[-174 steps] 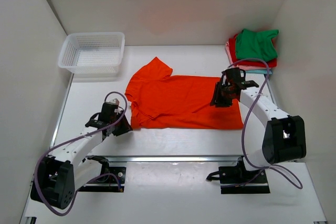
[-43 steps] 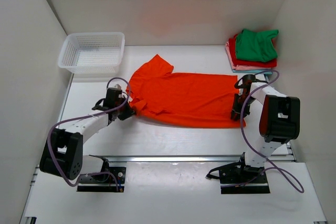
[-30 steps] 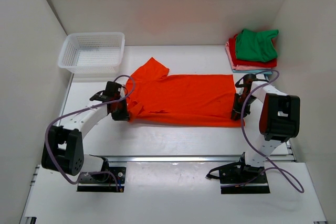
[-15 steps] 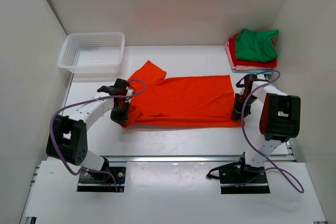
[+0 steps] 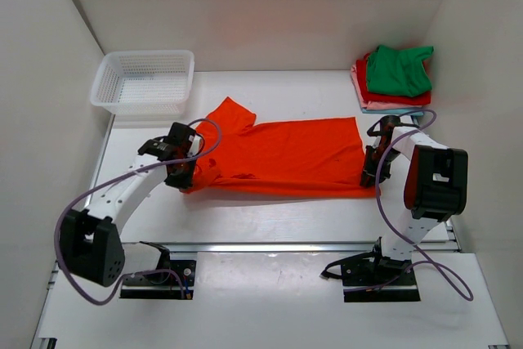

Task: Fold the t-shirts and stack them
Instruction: Fold the flattened tshirt in 1/3 of the way

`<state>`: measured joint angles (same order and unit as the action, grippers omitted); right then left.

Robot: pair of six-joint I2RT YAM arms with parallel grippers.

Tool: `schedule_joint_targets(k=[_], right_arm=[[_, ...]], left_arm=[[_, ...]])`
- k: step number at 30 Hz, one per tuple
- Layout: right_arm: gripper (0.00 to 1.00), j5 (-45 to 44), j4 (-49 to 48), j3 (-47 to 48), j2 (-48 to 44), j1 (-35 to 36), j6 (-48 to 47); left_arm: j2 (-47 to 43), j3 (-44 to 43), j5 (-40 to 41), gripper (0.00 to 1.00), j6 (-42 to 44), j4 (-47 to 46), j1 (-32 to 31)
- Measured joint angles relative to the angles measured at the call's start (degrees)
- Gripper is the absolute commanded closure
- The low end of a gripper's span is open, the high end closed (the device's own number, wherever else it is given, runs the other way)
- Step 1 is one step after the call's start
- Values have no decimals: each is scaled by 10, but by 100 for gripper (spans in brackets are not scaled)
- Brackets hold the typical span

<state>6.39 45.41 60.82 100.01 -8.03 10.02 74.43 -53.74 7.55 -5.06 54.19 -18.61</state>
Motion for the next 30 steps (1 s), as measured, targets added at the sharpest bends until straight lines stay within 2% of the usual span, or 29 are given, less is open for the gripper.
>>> schedule_joint_targets(k=[3, 4, 6, 9, 14, 19, 24, 27, 30], right_arm=[[79, -2, 0, 0, 0, 0, 0], [80, -6, 0, 0, 0, 0, 0], [79, -15, -1, 0, 0, 0, -2], [79, -20, -1, 0, 0, -1, -2], [78, -32, -1, 0, -1, 0, -3], [73, -61, -16, -16, -27, 26, -14], [69, -73, -43, -26, -123, 142, -51], [69, -38, -73, -22, -183, 236, -68], [64, 24, -130, -25, -219, 327, -77]], left_arm=[[-28, 0, 13, 71, 3, 0, 1], [-32, 0, 24, 72, 3, 2, 1], [-34, 0, 43, 63, 1, 7, 4], [-33, 0, 67, 56, 1, 13, 8], [-36, 0, 96, 59, -4, 16, 10], [-33, 0, 80, 65, -1, 15, 15], [6, 0, 55, 69, 1, 12, 21], [21, 0, 46, 68, -2, 11, 40], [23, -7, 48, 68, -7, 16, 57]])
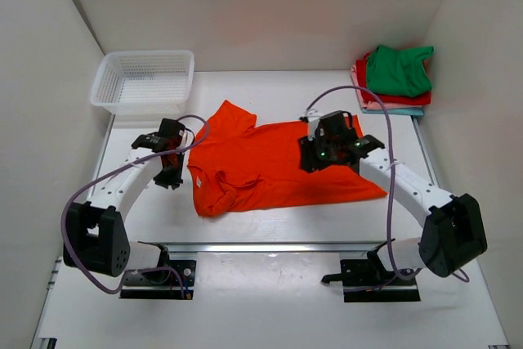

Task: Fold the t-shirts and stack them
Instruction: Fold the flattened tshirt in 1/3 of the way

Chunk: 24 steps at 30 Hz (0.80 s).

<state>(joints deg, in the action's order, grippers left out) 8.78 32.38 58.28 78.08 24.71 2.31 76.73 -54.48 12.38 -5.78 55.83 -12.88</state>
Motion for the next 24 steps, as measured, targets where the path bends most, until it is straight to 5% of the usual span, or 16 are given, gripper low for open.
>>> schedule_joint_targets(k=[14, 24], right_arm=[[52, 154, -261, -44, 129, 196, 143], [56, 179, -314, 63, 268, 248, 193]], left_arm=[[-62, -53, -1, 66, -22, -6, 43], [-83, -57, -16, 63, -22, -5, 50]])
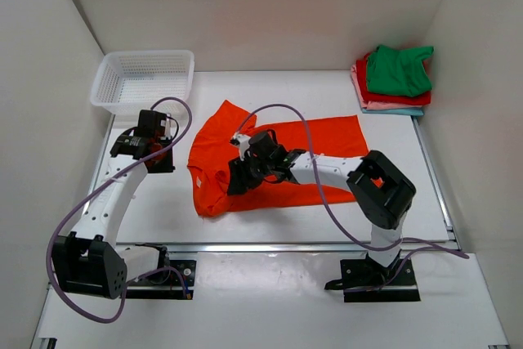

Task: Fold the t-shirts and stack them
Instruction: Fold the flattened tshirt in 1/3 of the way

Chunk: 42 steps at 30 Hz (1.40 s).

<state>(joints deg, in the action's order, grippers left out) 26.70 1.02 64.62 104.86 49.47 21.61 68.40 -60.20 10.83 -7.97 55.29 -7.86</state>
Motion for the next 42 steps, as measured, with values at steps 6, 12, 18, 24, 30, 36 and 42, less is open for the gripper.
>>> schedule_joint_targets(k=[6, 12, 18, 24, 30, 36, 42], right_arm=[[100, 3, 6, 60, 60, 23, 10], [100, 2, 20, 63, 62, 36, 14], [100, 23, 20, 73, 58, 18, 31], [89, 56, -45, 129, 81, -37, 111], [67, 42, -46, 182, 127, -78, 146], [64, -19, 29, 177, 109, -75, 81], [64, -111, 114, 12, -29, -111, 34]], left_arm=[[-5, -5, -3, 62, 0, 3, 2], [-10, -9, -4, 62, 0, 2, 2], [-10, -9, -9, 62, 0, 2, 3], [-10, -9, -11, 60, 0, 2, 2], [-12, 9, -21, 62, 0, 1, -5], [-12, 40, -49, 67, 2, -2, -13], [-18, 120, -94, 75, -34, -46, -75]])
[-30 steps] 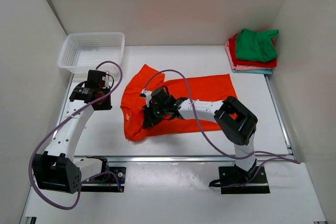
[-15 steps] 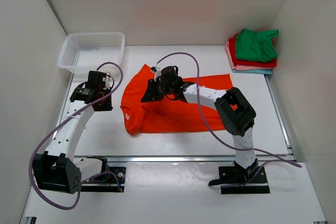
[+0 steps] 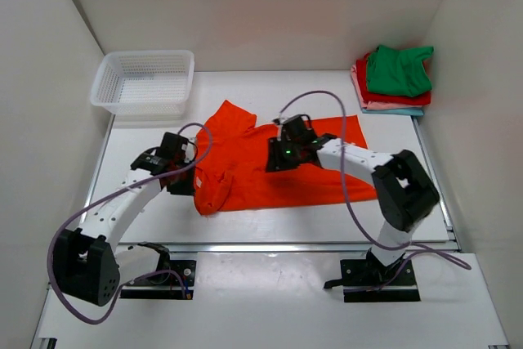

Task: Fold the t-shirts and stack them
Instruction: Fold the flattened tshirt in 1/3 of the way

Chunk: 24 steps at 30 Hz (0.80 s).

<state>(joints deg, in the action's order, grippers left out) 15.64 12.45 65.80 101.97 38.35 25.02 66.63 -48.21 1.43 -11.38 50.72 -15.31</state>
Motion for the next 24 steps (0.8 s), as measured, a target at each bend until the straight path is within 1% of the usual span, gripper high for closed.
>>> schedule_joint_targets(k=[1, 4, 7, 10, 12, 14, 17, 18, 21, 24], right_arm=[[64, -14, 14, -23, -23, -21, -6], [64, -47, 42, -70, -77, -97, -23], [64, -70, 63, -98, -109, -176, -44], [64, -79, 82, -103, -113, -216, -65], [64, -85, 96, -103, -108, -226, -77], [64, -91, 111, -102, -93, -227, -86], [64, -97, 139, -102, -68, -223, -92], [63, -99, 146, -103, -64, -222, -91], [64, -106, 152, -111, -73, -212, -82], [65, -105, 154, -139, -98, -193, -62]], left_arm=[[-1, 14, -15, 80, -15, -17, -12], [-4, 66, -66, 84, -63, -86, -26], [13, 100, -82, 84, -103, -142, -34], [63, 103, -80, 84, -122, -189, -37], [110, 93, -68, 85, -125, -202, -40], [156, 75, -49, 83, -123, -197, -44], [195, 36, -27, 82, -110, -179, -50], [203, 26, -22, 83, -104, -170, -51], [214, 12, 2, 79, -85, -148, -50], [214, 10, 37, 81, -68, -126, -40]])
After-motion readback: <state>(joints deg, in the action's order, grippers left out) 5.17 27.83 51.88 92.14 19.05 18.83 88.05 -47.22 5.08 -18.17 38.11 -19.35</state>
